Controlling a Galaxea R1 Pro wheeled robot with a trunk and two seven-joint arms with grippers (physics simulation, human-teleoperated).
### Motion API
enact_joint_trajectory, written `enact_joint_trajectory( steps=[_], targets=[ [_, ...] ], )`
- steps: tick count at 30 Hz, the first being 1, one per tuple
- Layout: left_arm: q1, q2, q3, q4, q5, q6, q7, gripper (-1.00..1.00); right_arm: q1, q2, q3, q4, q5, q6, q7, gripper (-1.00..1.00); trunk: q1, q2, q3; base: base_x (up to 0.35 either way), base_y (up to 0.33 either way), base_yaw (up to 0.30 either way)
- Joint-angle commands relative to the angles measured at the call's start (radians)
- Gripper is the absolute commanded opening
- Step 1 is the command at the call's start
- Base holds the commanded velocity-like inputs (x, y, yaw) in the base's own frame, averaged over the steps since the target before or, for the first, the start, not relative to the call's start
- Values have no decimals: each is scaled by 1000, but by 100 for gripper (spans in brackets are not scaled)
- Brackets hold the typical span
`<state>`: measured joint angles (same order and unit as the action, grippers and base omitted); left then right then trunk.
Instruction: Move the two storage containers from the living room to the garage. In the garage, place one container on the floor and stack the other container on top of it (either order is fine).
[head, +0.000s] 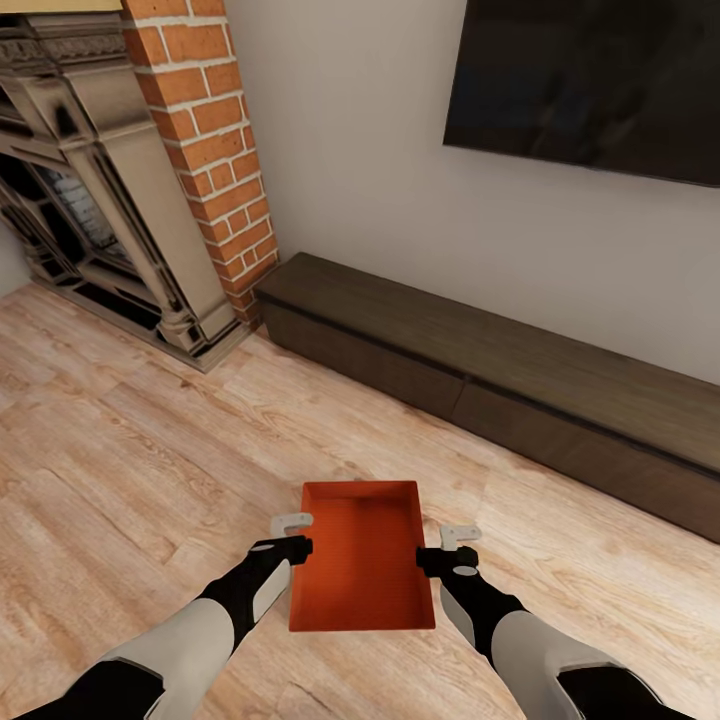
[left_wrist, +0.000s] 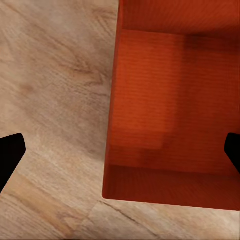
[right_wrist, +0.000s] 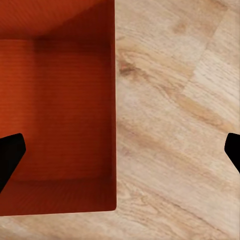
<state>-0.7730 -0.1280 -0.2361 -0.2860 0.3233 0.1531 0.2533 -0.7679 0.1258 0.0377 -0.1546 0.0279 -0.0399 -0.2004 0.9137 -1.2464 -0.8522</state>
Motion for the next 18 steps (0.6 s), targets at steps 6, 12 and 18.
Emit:
enact_joint_trajectory(
  steps=[6,12,18],
  targets=[
    [0,1,-14,-9,6,6,24,100,-1,0,4,1,3,-3,-5,100,4,-8,-4,0,0,0],
    [0,9,-15,-11,5,6,34,100,-1,0,4,1,4,-3,-5,100,4,-8,-4,0,0,0],
    [0,25,-17,-12,3,9,35,100,-1,0,4,1,4,-4,-5,100,4,-8,-4,0,0,0]
  ],
)
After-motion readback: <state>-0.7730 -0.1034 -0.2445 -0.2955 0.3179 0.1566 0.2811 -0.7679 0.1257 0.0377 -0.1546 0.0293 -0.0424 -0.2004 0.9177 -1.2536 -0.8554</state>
